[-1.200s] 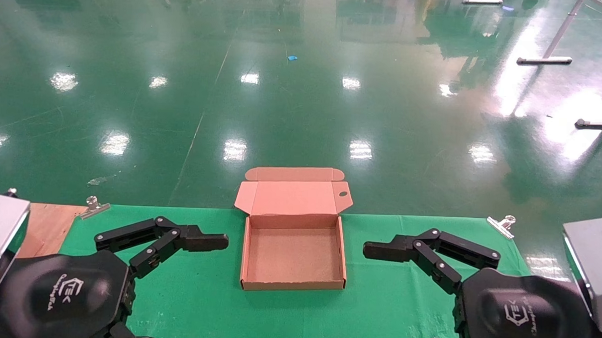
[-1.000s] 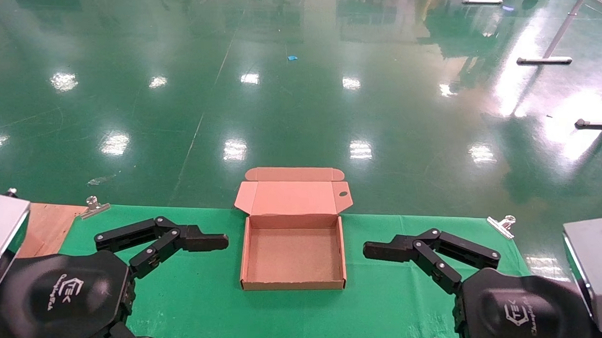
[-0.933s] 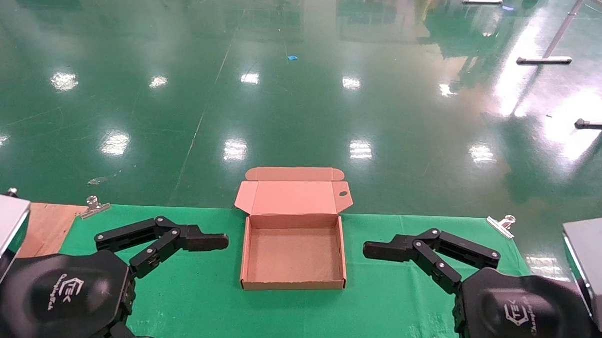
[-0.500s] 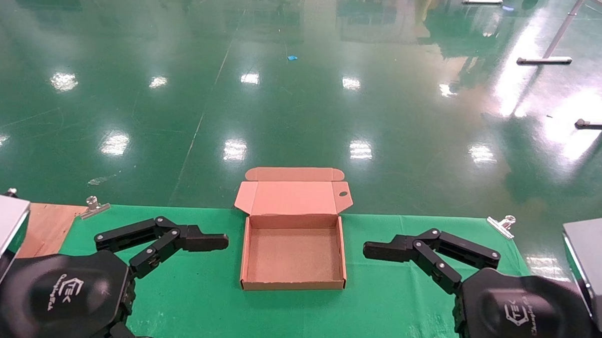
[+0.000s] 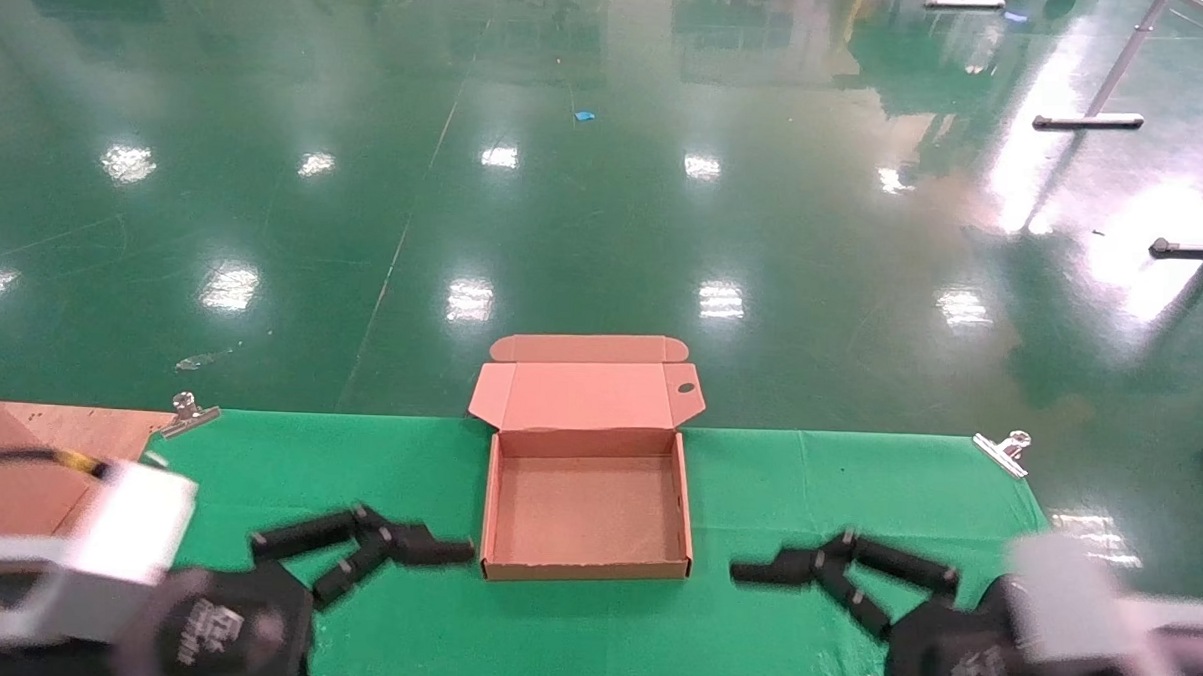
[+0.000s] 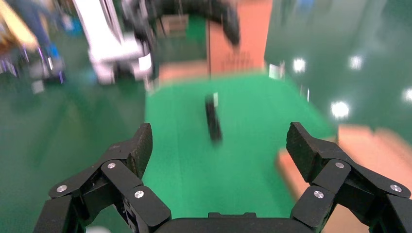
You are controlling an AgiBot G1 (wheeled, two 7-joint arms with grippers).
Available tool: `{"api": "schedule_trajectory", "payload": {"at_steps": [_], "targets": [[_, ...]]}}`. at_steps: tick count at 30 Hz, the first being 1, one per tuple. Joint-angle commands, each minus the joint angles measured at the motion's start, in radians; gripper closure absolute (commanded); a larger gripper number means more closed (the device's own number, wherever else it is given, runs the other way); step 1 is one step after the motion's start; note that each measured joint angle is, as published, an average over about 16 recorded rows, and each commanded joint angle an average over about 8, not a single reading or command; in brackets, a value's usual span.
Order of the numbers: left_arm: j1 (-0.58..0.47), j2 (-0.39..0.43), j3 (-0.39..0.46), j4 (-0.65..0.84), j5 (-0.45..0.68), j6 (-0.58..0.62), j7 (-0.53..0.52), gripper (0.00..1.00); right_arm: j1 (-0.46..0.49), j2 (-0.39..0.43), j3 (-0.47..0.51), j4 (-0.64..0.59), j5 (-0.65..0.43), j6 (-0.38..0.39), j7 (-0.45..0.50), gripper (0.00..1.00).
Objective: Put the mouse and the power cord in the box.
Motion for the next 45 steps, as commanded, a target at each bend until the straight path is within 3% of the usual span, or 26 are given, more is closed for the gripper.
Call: {"api": "schedule_trajectory", "payload": {"at_steps": [1, 6, 13, 21, 29, 44, 45], "targets": [[-0.001, 0.013, 0.026, 0.034, 0.051, -0.001, 0.01, 0.0, 0.009, -0.008, -0.024, -0.027, -0.062, -0.001, -0.024, 0.0], [-0.059, 0.05, 0.108, 0.164, 0.261, -0.04, 0.057, 0.0, 0.087, -0.042, -0.125, -0.033, -0.368, 0.061, -0.067, 0.0], [-0.191, 0.126, 0.235, 0.339, 0.576, -0.119, 0.105, 0.0, 0.182, -0.111, -0.265, -0.049, -0.801, 0.161, -0.026, 0.0], [-0.312, 0.246, 0.37, 0.538, 0.877, -0.227, 0.149, 0.0, 0.222, -0.221, -0.366, -0.174, -1.082, 0.244, 0.002, 0.0], [-0.375, 0.323, 0.411, 0.714, 0.969, -0.303, 0.206, 0.0, 0.256, -0.307, -0.405, -0.338, -1.177, 0.302, -0.021, 0.0], [-0.436, 0.357, 0.39, 0.911, 0.932, -0.302, 0.347, 0.0, 0.277, -0.331, -0.377, -0.518, -1.082, 0.296, -0.139, 0.0], [-0.438, 0.358, 0.39, 0.919, 0.931, -0.302, 0.351, 0.0, 0.276, -0.332, -0.378, -0.522, -1.081, 0.297, -0.144, 0.06]]}}
